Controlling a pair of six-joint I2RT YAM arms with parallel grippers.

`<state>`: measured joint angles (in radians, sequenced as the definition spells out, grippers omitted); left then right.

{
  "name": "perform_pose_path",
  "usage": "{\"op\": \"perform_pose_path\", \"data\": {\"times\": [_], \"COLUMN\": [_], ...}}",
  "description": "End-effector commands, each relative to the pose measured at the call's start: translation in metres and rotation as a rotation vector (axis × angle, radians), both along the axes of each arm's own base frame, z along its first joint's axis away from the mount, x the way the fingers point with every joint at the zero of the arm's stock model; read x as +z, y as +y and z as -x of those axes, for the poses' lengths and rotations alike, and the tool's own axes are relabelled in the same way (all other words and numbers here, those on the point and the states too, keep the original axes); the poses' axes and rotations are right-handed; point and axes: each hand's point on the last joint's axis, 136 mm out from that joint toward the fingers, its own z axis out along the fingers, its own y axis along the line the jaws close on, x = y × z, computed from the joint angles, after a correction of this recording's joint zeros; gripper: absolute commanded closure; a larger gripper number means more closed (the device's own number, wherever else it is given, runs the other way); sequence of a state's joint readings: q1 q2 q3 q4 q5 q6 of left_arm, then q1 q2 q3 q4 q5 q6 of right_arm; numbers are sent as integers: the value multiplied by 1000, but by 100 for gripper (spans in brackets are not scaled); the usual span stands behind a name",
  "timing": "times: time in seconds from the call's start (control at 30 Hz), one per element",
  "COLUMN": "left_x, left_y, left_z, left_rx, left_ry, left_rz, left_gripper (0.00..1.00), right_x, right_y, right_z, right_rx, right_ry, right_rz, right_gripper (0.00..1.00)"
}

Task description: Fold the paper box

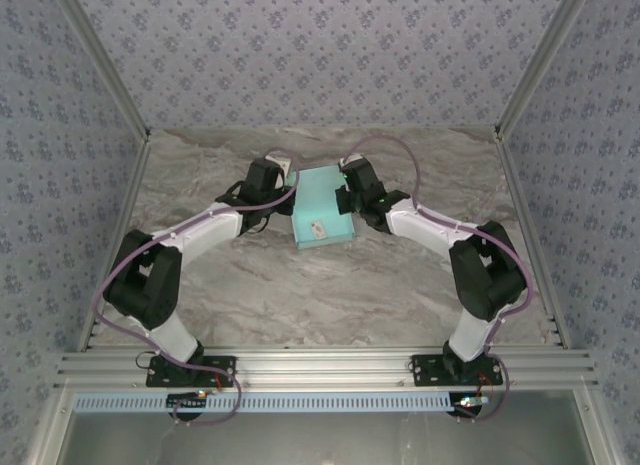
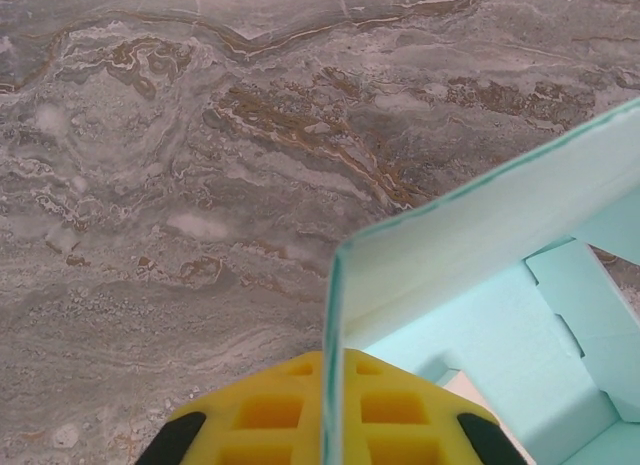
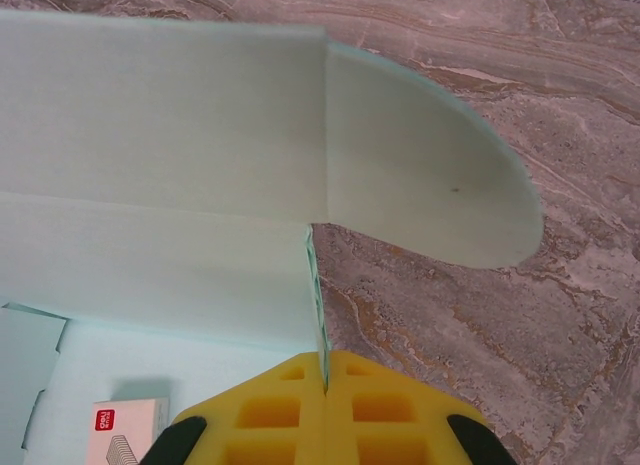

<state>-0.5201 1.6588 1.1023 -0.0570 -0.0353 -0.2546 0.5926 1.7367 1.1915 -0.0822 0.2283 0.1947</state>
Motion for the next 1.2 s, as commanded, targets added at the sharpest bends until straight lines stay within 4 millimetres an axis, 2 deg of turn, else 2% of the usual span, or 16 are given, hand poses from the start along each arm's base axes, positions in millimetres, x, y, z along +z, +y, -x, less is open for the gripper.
{"op": "perform_pose_path", "data": {"times": [0.0,0.07,0.1,0.37,0.47,0.53,0.57,0.63,0.77,0.83,0.87,0.9,1.17], "left_x": [12,15,17,28,30,30,28,26,22,21,19,21,11], "left_y": [-3,-1,0,10,11,12,12,10,13,16,15,18,7], "left_z": [-1,-5,-7,-25,-32,-36,-38,-39,-36,-33,-30,-29,-14], "left_rx": [26,63,83,255,307,344,365,393,487,535,547,572,564], "left_ry": [-25,-38,-45,-83,-85,-94,-96,-109,-142,-164,-165,-184,-224], "left_rz": [36,44,52,146,164,173,175,175,141,111,104,89,104], "left_gripper": [100,100,100,100,100,100,100,100,100,100,100,100,100], "right_x": [18,25,15,22,24,16,25,24,20,24,11,9,-1], "right_y": [0,2,-2,-11,-13,-15,-13,-13,-17,-17,-22,-22,-23], "right_z": [-2,-4,1,-10,-15,-15,-21,-22,-23,-24,-19,-19,-15], "right_rx": [-50,-67,-79,-171,-195,-210,-220,-231,-247,-249,-253,-251,-224], "right_ry": [-24,-44,-27,-85,-89,-73,-87,-83,-89,-107,-90,-93,-129], "right_rz": [-60,-94,-91,-114,-119,-114,-132,-137,-128,-138,-122,-123,-145], "right_gripper": [100,100,100,100,100,100,100,100,100,100,100,100,100]}}
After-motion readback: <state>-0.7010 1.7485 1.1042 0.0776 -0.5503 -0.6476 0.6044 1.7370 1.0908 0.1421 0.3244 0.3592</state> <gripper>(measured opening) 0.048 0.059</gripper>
